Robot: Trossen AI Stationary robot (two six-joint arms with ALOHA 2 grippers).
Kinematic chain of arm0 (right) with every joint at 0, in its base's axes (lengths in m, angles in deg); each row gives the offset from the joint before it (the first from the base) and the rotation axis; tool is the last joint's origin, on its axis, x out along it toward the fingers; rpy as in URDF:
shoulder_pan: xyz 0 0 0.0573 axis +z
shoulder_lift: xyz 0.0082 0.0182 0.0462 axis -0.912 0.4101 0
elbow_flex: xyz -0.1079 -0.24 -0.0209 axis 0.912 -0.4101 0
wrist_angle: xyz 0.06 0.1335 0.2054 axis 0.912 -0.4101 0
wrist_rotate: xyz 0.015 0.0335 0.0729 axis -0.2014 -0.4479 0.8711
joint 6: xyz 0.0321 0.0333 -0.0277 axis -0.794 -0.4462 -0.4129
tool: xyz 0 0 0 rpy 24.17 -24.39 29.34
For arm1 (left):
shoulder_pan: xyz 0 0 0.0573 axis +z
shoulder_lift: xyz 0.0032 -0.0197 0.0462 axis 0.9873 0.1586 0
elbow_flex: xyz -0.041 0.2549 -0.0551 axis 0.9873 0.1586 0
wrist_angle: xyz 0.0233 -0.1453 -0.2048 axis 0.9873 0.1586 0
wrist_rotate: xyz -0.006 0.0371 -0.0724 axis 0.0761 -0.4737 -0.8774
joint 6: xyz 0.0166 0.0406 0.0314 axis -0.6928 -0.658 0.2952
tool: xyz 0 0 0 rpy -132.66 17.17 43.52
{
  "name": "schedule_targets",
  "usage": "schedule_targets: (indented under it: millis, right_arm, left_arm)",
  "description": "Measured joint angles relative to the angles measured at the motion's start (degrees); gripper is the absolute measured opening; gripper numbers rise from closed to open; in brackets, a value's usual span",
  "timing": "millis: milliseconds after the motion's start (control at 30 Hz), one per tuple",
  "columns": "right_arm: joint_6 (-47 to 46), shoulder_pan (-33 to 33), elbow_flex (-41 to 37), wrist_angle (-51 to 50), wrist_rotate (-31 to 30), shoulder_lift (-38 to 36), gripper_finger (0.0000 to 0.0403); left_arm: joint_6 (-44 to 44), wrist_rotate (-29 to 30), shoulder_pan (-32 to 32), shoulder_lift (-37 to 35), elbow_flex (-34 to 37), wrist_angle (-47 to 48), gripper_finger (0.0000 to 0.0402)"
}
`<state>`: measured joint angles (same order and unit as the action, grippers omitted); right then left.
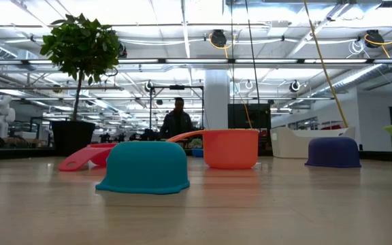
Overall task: Nest measuring cups in basket
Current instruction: Stack the green measuring cup on top of the orange measuring cup
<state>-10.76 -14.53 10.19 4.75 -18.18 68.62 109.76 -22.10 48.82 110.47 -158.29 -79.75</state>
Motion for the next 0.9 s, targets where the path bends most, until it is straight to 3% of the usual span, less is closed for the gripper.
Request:
schedule_targets:
  millis: [167, 333, 533, 733, 900]
  right_arm:
    - [-14.1, -1.3, 0.0, -12.2, 10.2, -1.8, 0.0024]
    - [-20.1, -1.9, -0.1, -18.7, 16.2, -1.7, 0.0025]
    - [-21.2, -2.1, -0.1, -19.5, 19.7, -1.7, 0.0025]
    - [-21.0, -2.1, -0.1, -19.7, 22.8, -1.7, 0.0025]
    - [-20.4, -2.1, -0.1, -20.1, 23.2, -1.7, 0.0025]
  left_arm:
    - [0.0, -0.1, -0.3, 0.0, 0.0, -0.7, 0.0159]
    - [-0.9, -1.2, 0.3, 2.7, -0.1, -4.2, 0.0159]
    - [-4.0, -8.8, 2.8, 7.1, 0.0, -14.5, 0.0159]
    - [-0.1, -9.3, 4.0, 7.3, 0.0, -11.6, 0.0162]
    - [0.0, -9.1, 3.2, 7.4, 0.0, -11.7, 0.0211]
